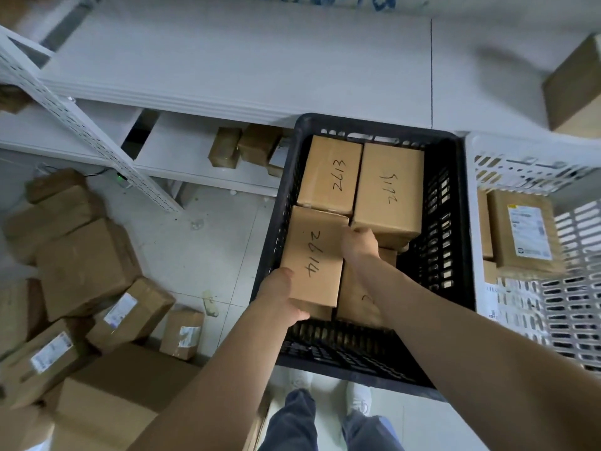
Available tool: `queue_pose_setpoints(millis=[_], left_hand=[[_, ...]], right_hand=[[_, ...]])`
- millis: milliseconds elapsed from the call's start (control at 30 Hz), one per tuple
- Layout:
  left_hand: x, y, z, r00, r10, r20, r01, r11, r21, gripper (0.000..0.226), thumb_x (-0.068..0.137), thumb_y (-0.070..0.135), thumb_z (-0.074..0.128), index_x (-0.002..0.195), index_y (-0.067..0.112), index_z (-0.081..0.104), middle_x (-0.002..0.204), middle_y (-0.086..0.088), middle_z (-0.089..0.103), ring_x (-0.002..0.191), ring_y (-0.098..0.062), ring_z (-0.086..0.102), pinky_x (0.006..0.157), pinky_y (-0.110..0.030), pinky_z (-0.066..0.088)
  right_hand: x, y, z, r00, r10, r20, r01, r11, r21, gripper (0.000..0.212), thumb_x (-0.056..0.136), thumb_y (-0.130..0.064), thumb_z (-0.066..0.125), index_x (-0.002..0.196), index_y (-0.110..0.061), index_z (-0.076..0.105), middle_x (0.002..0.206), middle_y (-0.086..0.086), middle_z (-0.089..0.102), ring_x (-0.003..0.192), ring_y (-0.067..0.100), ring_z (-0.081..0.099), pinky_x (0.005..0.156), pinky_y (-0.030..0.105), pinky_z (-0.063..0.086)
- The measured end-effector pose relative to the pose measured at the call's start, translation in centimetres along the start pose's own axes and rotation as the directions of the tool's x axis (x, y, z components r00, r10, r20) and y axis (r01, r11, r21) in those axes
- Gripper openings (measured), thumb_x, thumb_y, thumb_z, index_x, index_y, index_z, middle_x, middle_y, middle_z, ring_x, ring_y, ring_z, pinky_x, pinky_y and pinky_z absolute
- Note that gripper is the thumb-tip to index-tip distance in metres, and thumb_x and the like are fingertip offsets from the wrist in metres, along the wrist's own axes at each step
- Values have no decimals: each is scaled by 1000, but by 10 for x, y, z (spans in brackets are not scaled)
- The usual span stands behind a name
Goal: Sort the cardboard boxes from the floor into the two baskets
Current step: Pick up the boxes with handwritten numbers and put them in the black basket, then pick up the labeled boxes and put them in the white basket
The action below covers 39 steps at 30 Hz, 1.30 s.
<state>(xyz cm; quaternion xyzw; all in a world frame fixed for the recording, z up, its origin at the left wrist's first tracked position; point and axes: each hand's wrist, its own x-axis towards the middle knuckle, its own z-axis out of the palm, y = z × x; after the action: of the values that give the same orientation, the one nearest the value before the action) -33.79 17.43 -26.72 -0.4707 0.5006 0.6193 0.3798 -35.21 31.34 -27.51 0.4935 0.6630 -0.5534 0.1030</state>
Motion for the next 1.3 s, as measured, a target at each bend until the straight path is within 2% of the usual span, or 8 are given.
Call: queue_pose_setpoints(millis=[133,300,433,600,733,833,967,1300], left_hand=[[-27,22,-1,991,74,109,-90,984,151,27,90,22,57,113,8,53,109,-16,62,103,-32,58,97,-51,45],[-71,52,30,895,374,242,-425,880,212,24,93,31,55,106,10,58,96,-8,63,87,-19,60,74,-33,51],[-97,51,58,790,478,383,-579,788,210,25,93,33,56,110,14,60,110,-6,66,103,-21,63,95,-40,48],[-141,16,100,586,530,613,-759,625,184,28,96,34,52,116,17,59,112,0,66,104,-15,64,99,-37,47],[-181,-38,136,317,415,853,-866,493,82,17,97,35,47,98,27,62,97,11,69,107,-13,63,97,-30,46],[-204,-94,159,219,280,935,-884,462,69,26,94,42,51,105,21,60,99,8,67,108,-15,62,93,-30,46],[-230,-200,175,163,58,985,-904,408,126,30,89,48,53,99,22,62,97,4,65,106,-22,63,95,-38,51],[-304,-481,145,149,-331,932,-860,422,288,26,100,34,44,97,15,62,97,-5,63,92,-18,62,91,-37,50]], right_hand=[[-17,-21,-11,992,-124,-39,126,990,60,43,98,-30,43,136,-11,42,125,10,56,104,24,53,83,29,42],[-55,-47,-32,950,-293,-111,309,934,178,42,99,-32,44,134,-11,48,120,6,60,102,19,55,86,29,43],[-82,-55,-64,905,-359,-227,413,869,271,39,99,-35,45,129,-11,54,106,-3,57,96,10,50,70,15,37],[-119,-34,-124,832,-359,-423,526,755,392,31,98,-38,48,110,-13,61,94,-9,63,86,2,57,67,8,41],[-154,2,-181,753,-299,-586,602,672,431,33,97,-37,50,109,-10,65,94,-8,66,84,-3,59,70,5,44],[-186,44,-227,687,-229,-689,647,625,437,24,97,-36,50,95,-17,64,87,-12,64,80,-3,59,72,10,45],[-236,129,-287,566,-79,-821,674,617,405,26,96,-40,50,89,-18,64,81,-10,62,78,5,58,76,27,47],[-388,372,-408,287,321,-902,651,626,430,30,93,-45,52,93,-18,65,88,-9,64,85,6,60,78,24,48]])
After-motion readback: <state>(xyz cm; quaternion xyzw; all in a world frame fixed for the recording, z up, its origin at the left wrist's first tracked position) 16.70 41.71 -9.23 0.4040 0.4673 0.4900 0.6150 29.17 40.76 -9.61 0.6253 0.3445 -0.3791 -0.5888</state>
